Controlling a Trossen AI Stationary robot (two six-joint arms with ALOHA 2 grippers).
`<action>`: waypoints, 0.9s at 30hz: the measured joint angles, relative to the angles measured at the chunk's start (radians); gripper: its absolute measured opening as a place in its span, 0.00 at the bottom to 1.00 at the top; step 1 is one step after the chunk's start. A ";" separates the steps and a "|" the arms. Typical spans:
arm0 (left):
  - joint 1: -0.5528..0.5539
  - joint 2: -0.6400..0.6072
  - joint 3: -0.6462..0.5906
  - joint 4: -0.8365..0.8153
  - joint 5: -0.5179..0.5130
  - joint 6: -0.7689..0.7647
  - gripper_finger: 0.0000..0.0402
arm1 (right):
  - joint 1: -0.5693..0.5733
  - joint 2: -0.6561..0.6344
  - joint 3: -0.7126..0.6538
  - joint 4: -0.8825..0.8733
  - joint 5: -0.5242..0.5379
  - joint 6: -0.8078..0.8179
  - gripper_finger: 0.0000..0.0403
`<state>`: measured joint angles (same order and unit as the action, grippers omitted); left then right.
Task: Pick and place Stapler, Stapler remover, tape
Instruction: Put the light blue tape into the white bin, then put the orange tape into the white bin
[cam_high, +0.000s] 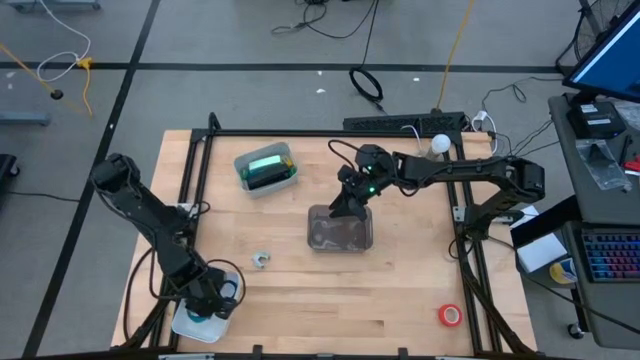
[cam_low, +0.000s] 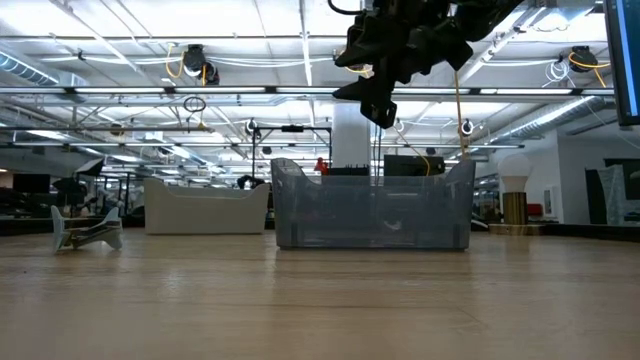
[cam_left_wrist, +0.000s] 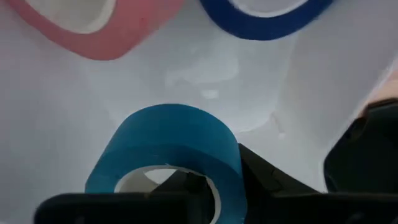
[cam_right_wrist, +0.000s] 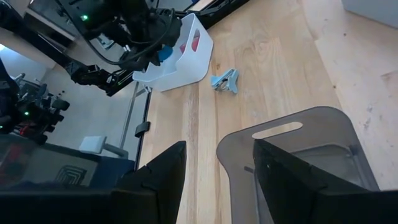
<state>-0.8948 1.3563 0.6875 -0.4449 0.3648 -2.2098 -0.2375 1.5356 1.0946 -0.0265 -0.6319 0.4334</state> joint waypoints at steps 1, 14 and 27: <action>0.000 0.000 -0.002 0.000 0.003 -0.001 0.16 | 0.000 0.000 0.000 0.000 0.000 0.000 0.44; 0.000 0.000 -0.003 0.002 0.002 0.008 0.45 | 0.000 0.000 0.000 0.020 0.001 0.000 0.44; 0.030 -0.061 0.075 -0.054 -0.480 0.042 0.46 | -0.001 -0.001 0.000 -0.027 -0.342 0.055 0.43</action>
<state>-0.8644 1.2949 0.7628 -0.4993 -0.1151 -2.1675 -0.2380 1.5345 1.0946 -0.0538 -0.9740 0.4882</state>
